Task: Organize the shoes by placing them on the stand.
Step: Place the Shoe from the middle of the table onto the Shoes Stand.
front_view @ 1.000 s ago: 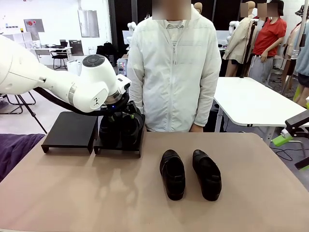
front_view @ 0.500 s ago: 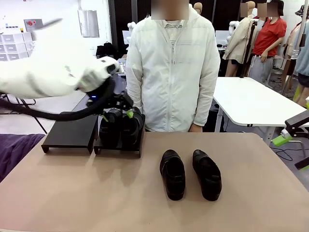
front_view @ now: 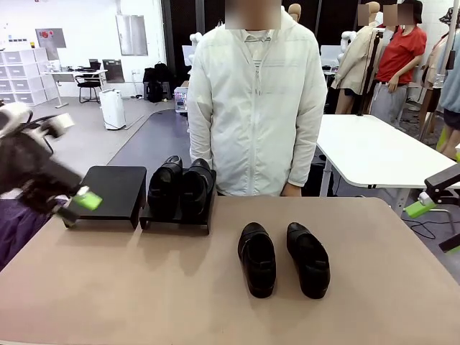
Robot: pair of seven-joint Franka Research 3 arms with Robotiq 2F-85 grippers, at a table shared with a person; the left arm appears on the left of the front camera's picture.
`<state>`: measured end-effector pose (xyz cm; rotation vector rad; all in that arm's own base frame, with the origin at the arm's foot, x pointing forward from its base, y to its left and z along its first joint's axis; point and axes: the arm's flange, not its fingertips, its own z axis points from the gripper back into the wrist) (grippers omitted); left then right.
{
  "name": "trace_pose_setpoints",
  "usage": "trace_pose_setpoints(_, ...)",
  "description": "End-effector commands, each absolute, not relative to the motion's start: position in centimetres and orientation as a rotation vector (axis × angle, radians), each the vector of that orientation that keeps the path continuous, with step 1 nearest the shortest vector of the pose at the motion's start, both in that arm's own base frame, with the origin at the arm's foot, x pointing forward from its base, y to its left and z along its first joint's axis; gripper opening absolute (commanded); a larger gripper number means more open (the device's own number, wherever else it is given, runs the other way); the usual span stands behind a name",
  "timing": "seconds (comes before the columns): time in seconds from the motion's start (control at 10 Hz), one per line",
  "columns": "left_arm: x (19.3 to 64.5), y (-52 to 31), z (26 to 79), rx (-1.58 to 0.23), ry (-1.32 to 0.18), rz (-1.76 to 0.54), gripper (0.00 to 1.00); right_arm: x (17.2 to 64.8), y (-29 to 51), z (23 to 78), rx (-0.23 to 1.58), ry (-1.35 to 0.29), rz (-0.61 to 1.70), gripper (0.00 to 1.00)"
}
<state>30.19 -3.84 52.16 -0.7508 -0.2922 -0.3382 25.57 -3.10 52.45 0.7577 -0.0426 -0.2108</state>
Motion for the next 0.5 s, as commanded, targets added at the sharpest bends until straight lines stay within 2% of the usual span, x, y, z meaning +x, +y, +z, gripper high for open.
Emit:
trace_pose_setpoints(0.0,29.8,0.2,47.4,-0.987,-0.376,-0.054,1.00,25.7,-3.0,52.8,0.774,-0.044,-0.219,1.00)
trace_pose_setpoints(0.1,30.5,0.7,45.3,-1.043,-0.369,0.103,1.00,25.7,-3.0,52.8,0.774,-0.044,-0.219,1.00)
trace_pose_setpoints(0.2,30.2,-0.2,51.0,-0.873,-0.316,-0.215,1.00,25.7,-3.0,52.8,0.774,-0.044,-0.219,1.00)
trace_pose_setpoints(0.4,30.2,-0.2,51.0,-0.873,-0.316,-0.215,1.00,25.7,-3.0,52.8,0.774,-0.044,-0.219,1.00)
